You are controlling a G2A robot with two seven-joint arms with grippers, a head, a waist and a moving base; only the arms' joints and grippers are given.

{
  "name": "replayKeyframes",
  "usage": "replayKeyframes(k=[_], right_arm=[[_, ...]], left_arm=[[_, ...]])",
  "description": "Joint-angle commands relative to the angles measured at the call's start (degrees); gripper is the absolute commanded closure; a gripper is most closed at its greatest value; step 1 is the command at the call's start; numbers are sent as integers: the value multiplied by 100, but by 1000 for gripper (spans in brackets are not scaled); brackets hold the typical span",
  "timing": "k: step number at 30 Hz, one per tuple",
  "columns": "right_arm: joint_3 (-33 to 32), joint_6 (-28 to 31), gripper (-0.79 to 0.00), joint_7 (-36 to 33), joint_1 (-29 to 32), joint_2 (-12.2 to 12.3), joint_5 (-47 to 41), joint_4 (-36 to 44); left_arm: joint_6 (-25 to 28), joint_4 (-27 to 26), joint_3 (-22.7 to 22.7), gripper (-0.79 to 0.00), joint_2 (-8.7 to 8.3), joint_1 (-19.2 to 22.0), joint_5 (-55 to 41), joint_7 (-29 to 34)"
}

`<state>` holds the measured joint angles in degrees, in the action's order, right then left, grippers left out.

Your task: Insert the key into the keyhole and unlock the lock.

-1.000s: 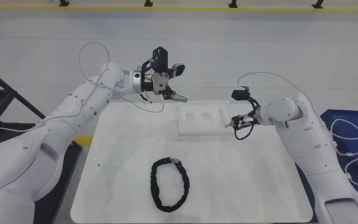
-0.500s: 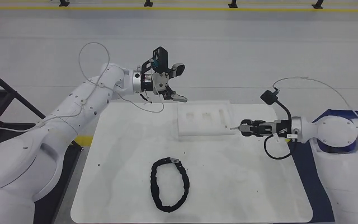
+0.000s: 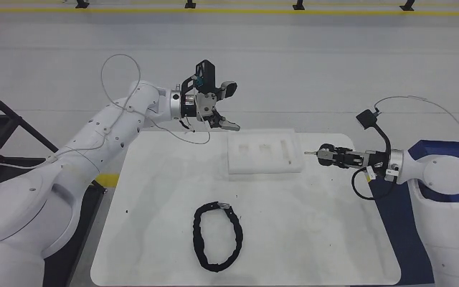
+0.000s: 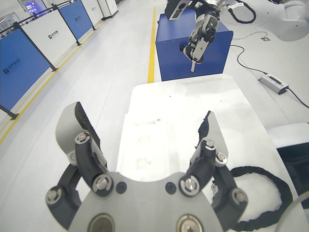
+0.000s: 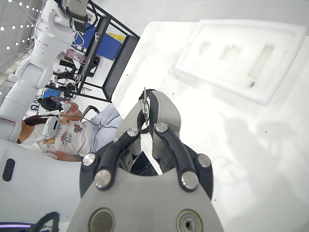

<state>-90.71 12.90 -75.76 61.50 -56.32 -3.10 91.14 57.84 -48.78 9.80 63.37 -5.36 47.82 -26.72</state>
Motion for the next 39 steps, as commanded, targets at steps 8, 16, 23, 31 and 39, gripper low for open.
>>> replayKeyframes(k=[8,16,23,31,39], right_arm=[[0,0,0,0,0,0,0,0],[0,0,0,0,0,0,0,0],[0,0,0,0,0,0,0,0],[0,0,0,0,0,0,0,0],[0,0,0,0,0,0,0,0]], left_arm=[[-280,-328,207,-785,-213,-466,828,344],[-69,-781,244,-785,-520,-1254,1777,41],[-38,-920,338,-785,-786,-1761,2549,-257],[16,-927,405,-785,-921,-2099,3092,-251],[16,-927,405,-785,-921,-2099,3092,-251]])
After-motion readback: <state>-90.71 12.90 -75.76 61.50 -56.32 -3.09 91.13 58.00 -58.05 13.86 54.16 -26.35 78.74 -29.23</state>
